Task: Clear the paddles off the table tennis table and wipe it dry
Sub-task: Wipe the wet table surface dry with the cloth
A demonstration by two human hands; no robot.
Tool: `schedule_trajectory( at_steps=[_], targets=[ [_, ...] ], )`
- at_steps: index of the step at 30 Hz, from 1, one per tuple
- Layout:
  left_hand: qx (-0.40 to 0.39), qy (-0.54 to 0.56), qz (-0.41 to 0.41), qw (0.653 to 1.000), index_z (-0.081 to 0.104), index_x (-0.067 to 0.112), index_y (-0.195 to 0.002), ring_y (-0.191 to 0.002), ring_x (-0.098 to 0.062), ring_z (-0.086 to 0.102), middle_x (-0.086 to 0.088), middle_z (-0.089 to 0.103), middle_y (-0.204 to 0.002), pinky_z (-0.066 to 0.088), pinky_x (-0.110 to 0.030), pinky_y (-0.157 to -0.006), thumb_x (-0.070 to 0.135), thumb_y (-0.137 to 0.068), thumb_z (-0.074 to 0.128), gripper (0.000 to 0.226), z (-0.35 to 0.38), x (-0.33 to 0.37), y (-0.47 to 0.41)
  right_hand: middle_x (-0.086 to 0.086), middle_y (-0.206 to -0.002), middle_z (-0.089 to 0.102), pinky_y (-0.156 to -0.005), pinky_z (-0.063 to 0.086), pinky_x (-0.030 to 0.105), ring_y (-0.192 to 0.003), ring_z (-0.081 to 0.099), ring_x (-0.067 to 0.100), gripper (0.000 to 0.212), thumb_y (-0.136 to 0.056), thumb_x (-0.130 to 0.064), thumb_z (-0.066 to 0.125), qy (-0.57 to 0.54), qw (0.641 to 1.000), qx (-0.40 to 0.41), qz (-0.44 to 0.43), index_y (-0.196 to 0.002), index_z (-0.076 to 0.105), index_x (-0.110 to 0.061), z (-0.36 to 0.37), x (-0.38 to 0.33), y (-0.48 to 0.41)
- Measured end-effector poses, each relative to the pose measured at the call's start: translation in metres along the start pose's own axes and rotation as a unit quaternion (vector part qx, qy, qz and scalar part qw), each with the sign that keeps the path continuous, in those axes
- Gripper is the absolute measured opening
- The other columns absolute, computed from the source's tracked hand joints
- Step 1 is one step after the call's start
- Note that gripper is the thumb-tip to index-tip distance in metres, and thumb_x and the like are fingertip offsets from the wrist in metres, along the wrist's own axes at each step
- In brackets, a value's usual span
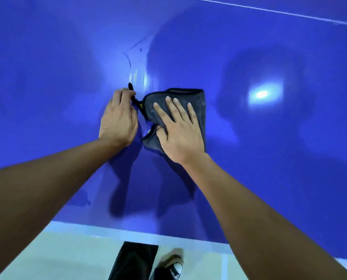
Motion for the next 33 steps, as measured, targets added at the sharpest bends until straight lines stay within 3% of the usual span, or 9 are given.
schedule_trajectory(
  at_steps=[5,10,13,17,28,33],
  targets=[
    [-0.035,-0.04,0.009,0.999,0.05,0.002,-0.134,-0.117,-0.044,0.053,-0.019,0.045,-0.143,0.044,-0.054,-0.101,0.02,-0.09,0.031,0.051,-0.003,0.019,0.062,0.004,-0.168,0.024,-0.126,0.011,0.049,-0.156,0.017,0.021,0.062,-0.098,-0.039,0.038,-0.009,1.0,0.015,0.022,-0.159,0.032,-0.029,0.004,-0.033,0.114],
    [-0.04,-0.05,0.021,0.998,0.051,0.003,-0.134,-0.117,-0.043,0.053,-0.019,0.045,-0.145,0.041,-0.05,-0.1,0.006,-0.093,0.045,0.041,-0.006,0.044,0.111,0.003,-0.168,0.021,-0.127,0.01,0.05,-0.157,0.013,0.02,0.064,-0.098,-0.042,0.041,-0.015,0.999,-0.002,0.046,-0.16,0.028,-0.029,0.012,-0.06,0.202],
    [-0.052,-0.059,0.008,0.997,0.05,0.004,-0.135,-0.115,-0.042,0.054,-0.016,0.045,-0.145,0.042,-0.049,-0.099,0.011,-0.095,0.041,0.042,-0.004,0.048,0.121,0.001,-0.169,0.02,-0.126,0.013,0.05,-0.157,0.012,0.019,0.063,-0.099,-0.042,0.041,-0.015,0.998,-0.004,0.06,-0.16,0.028,-0.03,0.016,-0.062,0.221],
    [-0.065,-0.067,0.014,0.996,0.05,0.006,-0.135,-0.118,-0.04,0.052,-0.015,0.045,-0.144,0.042,-0.049,-0.1,0.024,-0.091,0.027,0.053,0.001,0.053,0.105,-0.001,-0.169,0.02,-0.126,0.012,0.048,-0.157,0.012,0.017,0.066,-0.098,-0.045,0.043,-0.016,0.998,-0.003,0.056,-0.16,0.027,-0.032,0.012,-0.053,0.21],
    [-0.037,-0.064,0.023,0.997,0.051,0.007,-0.134,-0.121,-0.039,0.049,-0.014,0.046,-0.144,0.04,-0.048,-0.102,0.022,-0.093,0.032,0.048,0.018,0.046,0.026,0.002,-0.167,0.027,-0.126,0.014,0.048,-0.155,0.018,0.019,0.063,-0.097,-0.044,0.039,-0.01,0.991,0.074,0.111,-0.158,0.033,-0.03,-0.012,0.035,0.073],
    [-0.022,-0.053,0.005,0.998,0.053,0.008,-0.132,-0.119,-0.039,0.048,-0.014,0.049,-0.141,0.039,-0.048,-0.102,0.025,-0.092,0.029,0.05,0.029,0.037,-0.036,0.001,-0.169,0.018,-0.127,0.007,0.047,-0.157,0.009,0.018,0.064,-0.099,-0.046,0.034,0.009,0.988,0.053,0.148,-0.161,0.024,-0.033,-0.015,0.067,0.006]
  ],
)
Point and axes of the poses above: each hand's wrist, its own y-axis away from the middle knuckle, its own z-axis out of the palm, x = y × z, the point moved 9 cm from there along -y, towards the middle knuckle
